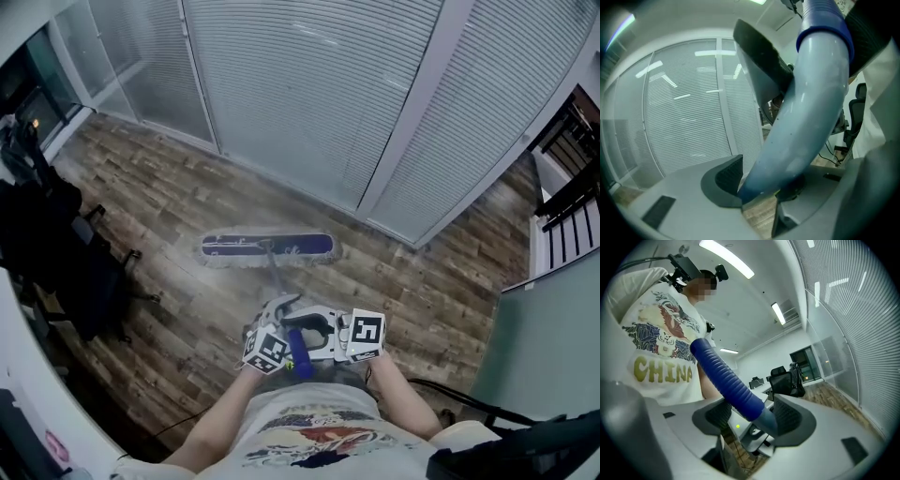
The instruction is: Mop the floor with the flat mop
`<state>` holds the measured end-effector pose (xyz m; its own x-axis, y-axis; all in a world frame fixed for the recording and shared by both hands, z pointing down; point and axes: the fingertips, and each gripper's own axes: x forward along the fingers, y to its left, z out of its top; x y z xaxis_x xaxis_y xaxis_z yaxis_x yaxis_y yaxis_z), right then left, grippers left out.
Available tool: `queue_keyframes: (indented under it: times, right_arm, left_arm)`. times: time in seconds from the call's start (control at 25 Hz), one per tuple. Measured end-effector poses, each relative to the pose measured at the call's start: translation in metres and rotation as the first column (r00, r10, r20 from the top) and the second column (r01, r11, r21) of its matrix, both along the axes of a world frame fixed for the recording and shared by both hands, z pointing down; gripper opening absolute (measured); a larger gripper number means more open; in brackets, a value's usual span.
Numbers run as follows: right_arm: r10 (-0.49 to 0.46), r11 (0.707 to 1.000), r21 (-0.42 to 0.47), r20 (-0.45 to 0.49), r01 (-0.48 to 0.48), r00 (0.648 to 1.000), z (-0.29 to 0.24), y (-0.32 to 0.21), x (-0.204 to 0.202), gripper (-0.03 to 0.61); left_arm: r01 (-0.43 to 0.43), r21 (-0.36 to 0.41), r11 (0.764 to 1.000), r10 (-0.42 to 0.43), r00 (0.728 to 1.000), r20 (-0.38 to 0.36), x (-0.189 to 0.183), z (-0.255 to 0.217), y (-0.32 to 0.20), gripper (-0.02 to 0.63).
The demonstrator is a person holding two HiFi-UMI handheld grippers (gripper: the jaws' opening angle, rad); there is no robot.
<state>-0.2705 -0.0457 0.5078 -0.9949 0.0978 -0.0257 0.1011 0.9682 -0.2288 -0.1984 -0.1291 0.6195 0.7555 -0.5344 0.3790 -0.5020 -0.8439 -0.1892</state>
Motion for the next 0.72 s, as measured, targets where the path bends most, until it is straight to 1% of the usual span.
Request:
queue_keyframes:
  times: [0.24, 0.36, 0.48, 0.56, 0.68, 0.72]
  right_arm:
    - [0.039, 0.999, -0.010, -0.008, -0.039, 0.999, 0.002, 0.102, 0.008, 0.259]
    - [0.056, 0.998, -0.014, -0.003, -0.056, 0.998, 0.005, 0.167, 0.014, 0.259]
    - [0.085, 0.996, -0.008, 0.017, -0.085, 0.996, 0.009, 0.236, 0.027, 0.261]
    - [0.095, 0.996, 0.000, 0.018, -0.095, 0.995, 0.013, 0.282, 0.028, 0.259]
    - [0.080, 0.997, 0.004, -0.014, -0.080, 0.997, 0.017, 0.349, 0.021, 0.259]
    - [0.080, 0.997, -0.005, -0.012, -0.080, 0.997, 0.016, 0.366, 0.019, 0.259]
  left_arm:
    - [-0.060, -0.007, 0.998, 0.060, 0.998, 0.025, 0.014, 0.004, 0.105, 0.114]
    - [-0.080, -0.012, 0.997, 0.080, 0.996, 0.033, 0.020, 0.008, 0.172, 0.114]
    - [-0.096, 0.007, 0.995, 0.096, 0.995, 0.030, 0.033, 0.011, 0.241, 0.114]
    - [-0.107, 0.015, 0.994, 0.107, 0.994, 0.032, 0.035, 0.015, 0.286, 0.114]
    - [-0.129, -0.009, 0.992, 0.130, 0.991, 0.043, 0.032, 0.019, 0.355, 0.115]
    - [-0.134, -0.013, 0.991, 0.135, 0.990, 0.039, 0.031, 0.017, 0.373, 0.116]
